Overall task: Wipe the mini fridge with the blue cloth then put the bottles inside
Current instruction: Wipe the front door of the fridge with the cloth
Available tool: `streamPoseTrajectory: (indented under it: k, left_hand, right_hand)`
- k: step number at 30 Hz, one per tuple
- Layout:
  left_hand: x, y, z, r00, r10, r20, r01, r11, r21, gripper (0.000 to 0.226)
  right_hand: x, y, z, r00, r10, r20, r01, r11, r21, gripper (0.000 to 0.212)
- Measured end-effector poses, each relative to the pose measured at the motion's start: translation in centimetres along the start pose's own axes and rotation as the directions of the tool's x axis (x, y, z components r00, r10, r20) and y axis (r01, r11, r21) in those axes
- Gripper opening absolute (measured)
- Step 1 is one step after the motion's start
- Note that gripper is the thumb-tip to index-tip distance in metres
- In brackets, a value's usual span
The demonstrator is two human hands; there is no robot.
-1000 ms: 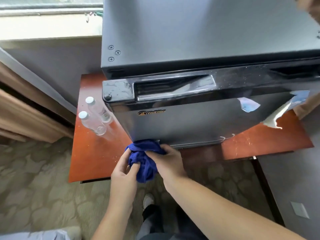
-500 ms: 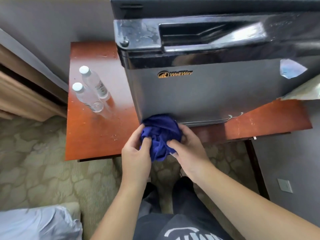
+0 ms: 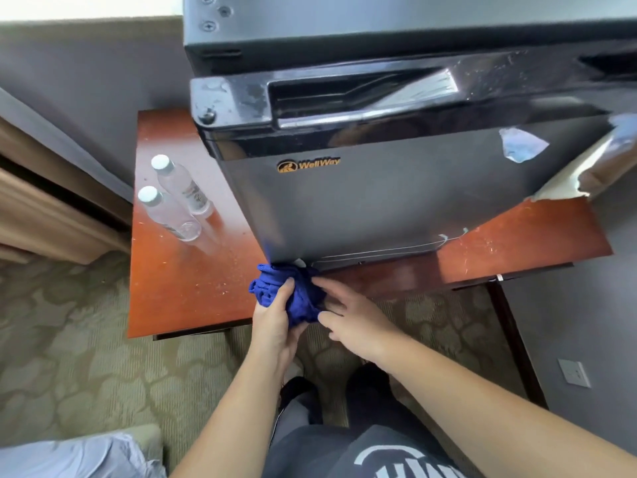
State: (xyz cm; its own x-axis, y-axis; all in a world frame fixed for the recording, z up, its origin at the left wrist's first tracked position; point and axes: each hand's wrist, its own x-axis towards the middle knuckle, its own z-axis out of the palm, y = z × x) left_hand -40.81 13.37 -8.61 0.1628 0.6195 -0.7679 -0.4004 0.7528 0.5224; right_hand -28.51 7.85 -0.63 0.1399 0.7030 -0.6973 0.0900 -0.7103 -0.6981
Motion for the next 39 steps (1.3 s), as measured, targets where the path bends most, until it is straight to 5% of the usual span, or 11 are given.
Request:
streamPoseTrajectory:
  k: [7,13,16,21,27,31,39]
  left_hand:
    - [1.4,-1.7,2.2,0.989,-0.098,-0.113,0.076,0.98,-0.186,0.035]
    - [-1.0,-3.4,6.5,0.987,-0.154,0.046,0.16,0.975,-0.152,0.045]
    - [-2.3,-2.6,6.0,0.991,-0.089,0.102,0.108,0.975,-0.196,0.058]
    - [-2.1,-0.6,3.8,0.997,0.052,-0.051,-0.06,0.983,-0.171,0.048]
    - [-0.6,-3.0,7.1,0.99,-0.083,-0.118,0.069,0.991,-0.117,0.04]
    - [-0.7,-5.0,9.7,0.985,-0.168,-0.031,0.165,0.982,-0.091,0.051]
    - [-3.4,-2.4,7.1,0.997,0.037,0.065,-0.034,0.998,-0.051,0.04]
  right_hand:
    - [-3.8,3.7,-7.2,0.983,0.135,-0.128,-0.137,0.991,-0.008,0.029]
    - [-5.4,6.1,-10.3,0.95,0.215,-0.226,-0.21,0.977,0.045,0.026]
    - [-5.6,6.7,-11.4,0.95,0.222,-0.221,-0.216,0.975,0.047,0.025]
    - [-5.5,6.1,-12.7,0.955,0.188,-0.229,-0.172,0.981,0.091,0.023]
    - [-5.0,5.4,-12.2,0.971,0.158,-0.177,-0.141,0.984,0.106,0.024]
    - [-3.8,4.7,-11.0,0.978,0.137,-0.158,-0.117,0.985,0.127,0.031]
    - [-1.5,1.4,-7.4,0.998,0.042,-0.04,-0.033,0.981,0.194,0.05]
